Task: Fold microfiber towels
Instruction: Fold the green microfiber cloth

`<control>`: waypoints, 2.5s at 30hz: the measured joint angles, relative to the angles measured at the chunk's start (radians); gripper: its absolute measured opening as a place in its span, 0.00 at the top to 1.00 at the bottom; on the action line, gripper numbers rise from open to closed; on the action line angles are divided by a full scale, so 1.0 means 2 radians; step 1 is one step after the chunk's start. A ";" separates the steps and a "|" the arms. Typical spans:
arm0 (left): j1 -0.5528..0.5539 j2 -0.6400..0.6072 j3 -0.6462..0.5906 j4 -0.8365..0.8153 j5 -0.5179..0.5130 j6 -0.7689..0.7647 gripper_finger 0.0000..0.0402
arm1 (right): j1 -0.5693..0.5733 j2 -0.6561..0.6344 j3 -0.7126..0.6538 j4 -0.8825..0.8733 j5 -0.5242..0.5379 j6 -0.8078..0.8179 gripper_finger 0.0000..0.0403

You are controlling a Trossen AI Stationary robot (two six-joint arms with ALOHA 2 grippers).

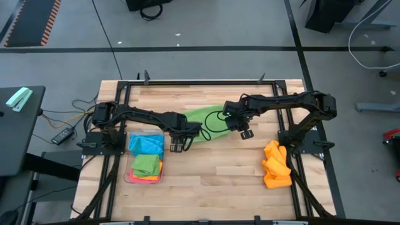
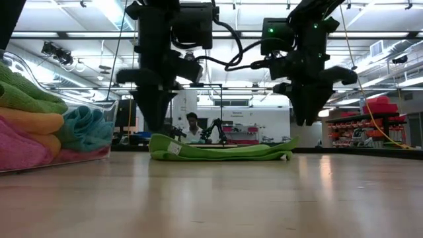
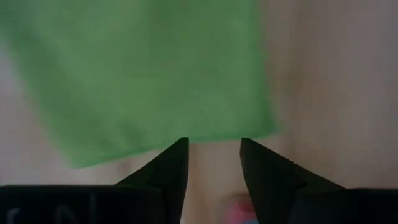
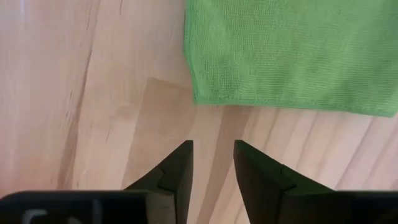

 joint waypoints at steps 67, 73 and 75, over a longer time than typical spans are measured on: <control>-0.041 0.059 0.070 0.072 0.029 0.031 0.81 | 0.006 -0.168 -0.178 0.418 -0.170 0.140 0.70; -0.058 0.058 0.087 0.011 0.025 0.085 0.74 | 0.067 -0.150 -0.178 0.438 -0.150 0.173 0.70; -0.066 0.059 0.080 0.007 0.016 0.101 0.68 | 0.086 -0.151 -0.178 0.436 -0.131 0.173 0.70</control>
